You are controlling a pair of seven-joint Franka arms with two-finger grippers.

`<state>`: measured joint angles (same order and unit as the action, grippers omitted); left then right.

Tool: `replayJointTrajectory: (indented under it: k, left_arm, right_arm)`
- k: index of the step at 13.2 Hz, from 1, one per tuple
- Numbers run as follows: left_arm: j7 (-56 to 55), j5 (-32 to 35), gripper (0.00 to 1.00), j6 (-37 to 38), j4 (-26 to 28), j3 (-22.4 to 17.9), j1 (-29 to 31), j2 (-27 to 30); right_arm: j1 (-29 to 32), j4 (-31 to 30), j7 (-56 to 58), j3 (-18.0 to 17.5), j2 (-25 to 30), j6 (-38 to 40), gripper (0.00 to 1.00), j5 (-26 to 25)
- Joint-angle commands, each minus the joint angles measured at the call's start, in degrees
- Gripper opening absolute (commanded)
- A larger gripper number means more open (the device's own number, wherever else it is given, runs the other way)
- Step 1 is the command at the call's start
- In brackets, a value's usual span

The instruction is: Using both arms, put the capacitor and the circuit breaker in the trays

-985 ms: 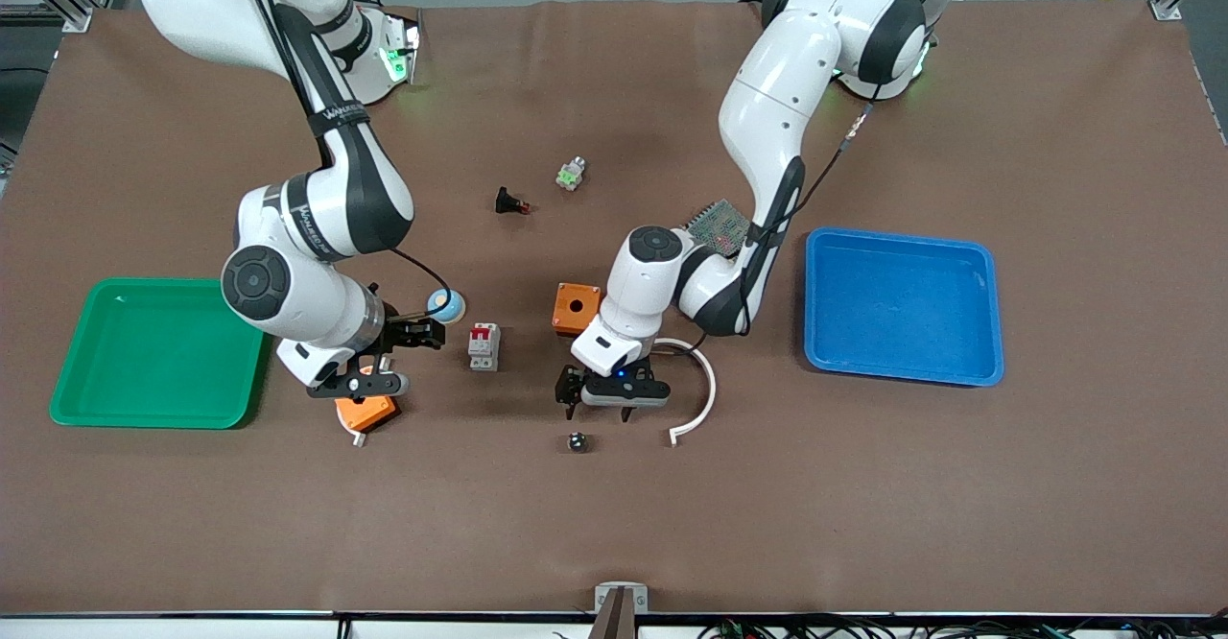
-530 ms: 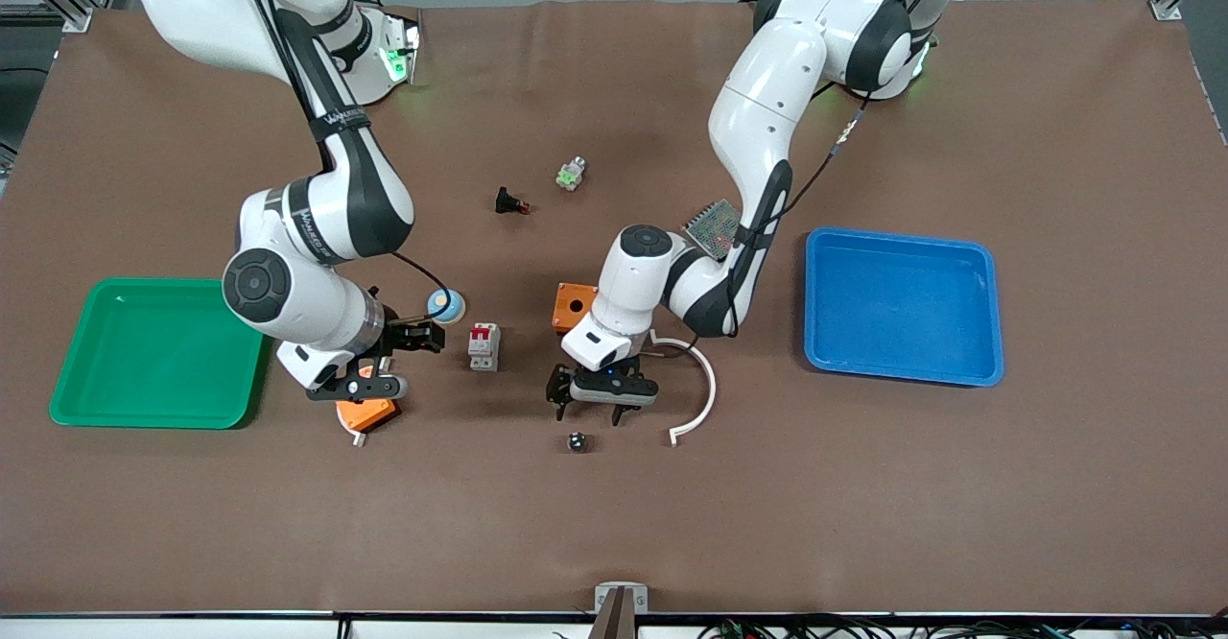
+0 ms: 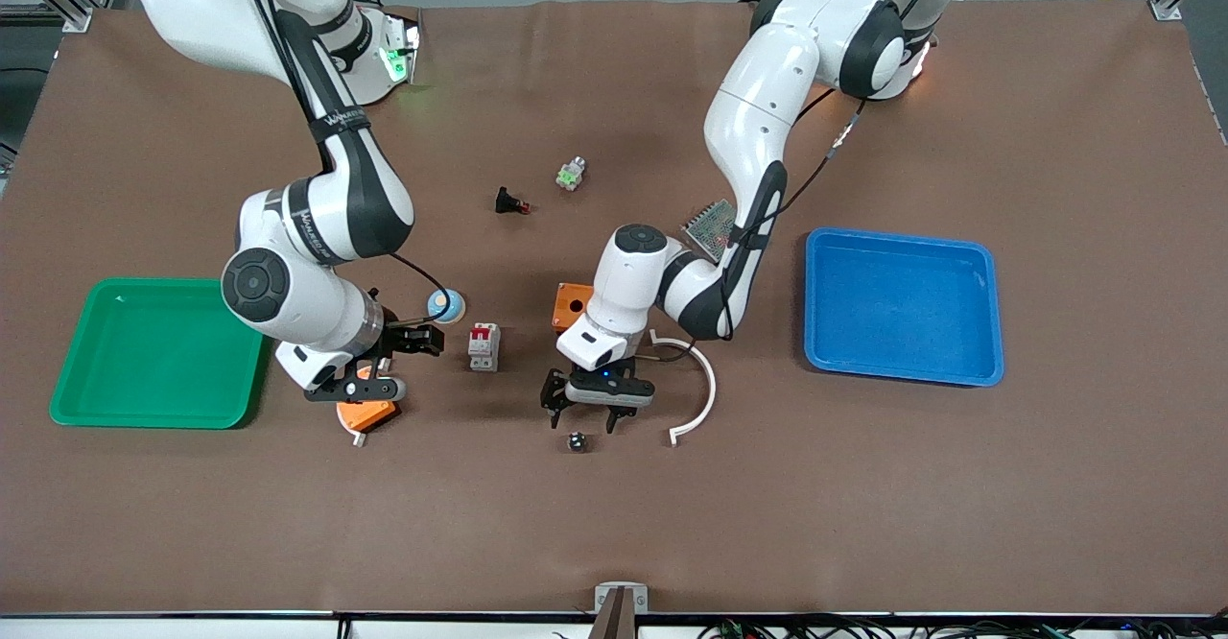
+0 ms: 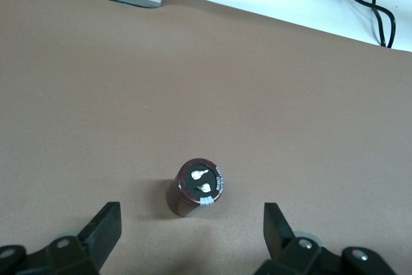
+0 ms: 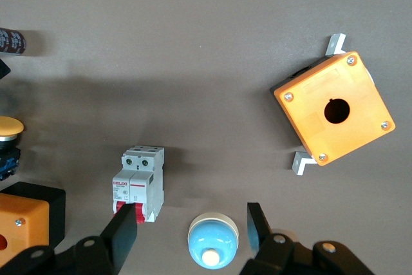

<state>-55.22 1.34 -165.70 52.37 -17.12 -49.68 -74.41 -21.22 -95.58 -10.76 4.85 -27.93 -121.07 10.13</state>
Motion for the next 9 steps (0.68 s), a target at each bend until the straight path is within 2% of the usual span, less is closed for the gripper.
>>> replayJointTrajectory:
  k: [1, 5, 9]
  left_arm:
    - [-1.47, -0.11, 0.94, -0.85, -2.36, -1.43, -0.42, -1.71]
    - [-1.47, -0.11, 0.76, -0.94, -2.45, -1.43, -0.33, -2.23]
    - [-1.64, -0.11, 0.68, -0.94, -2.54, -1.43, -0.33, -2.32]
  right_arm:
    - [0.56, 0.92, -0.49, -0.28, -0.9, -0.31, 0.77, 1.03]
    - [0.65, 0.92, -0.49, -0.28, -0.9, -0.31, 0.76, 1.12]
    - [0.74, 0.92, -0.49, -0.28, -0.9, -0.31, 0.76, 1.12]
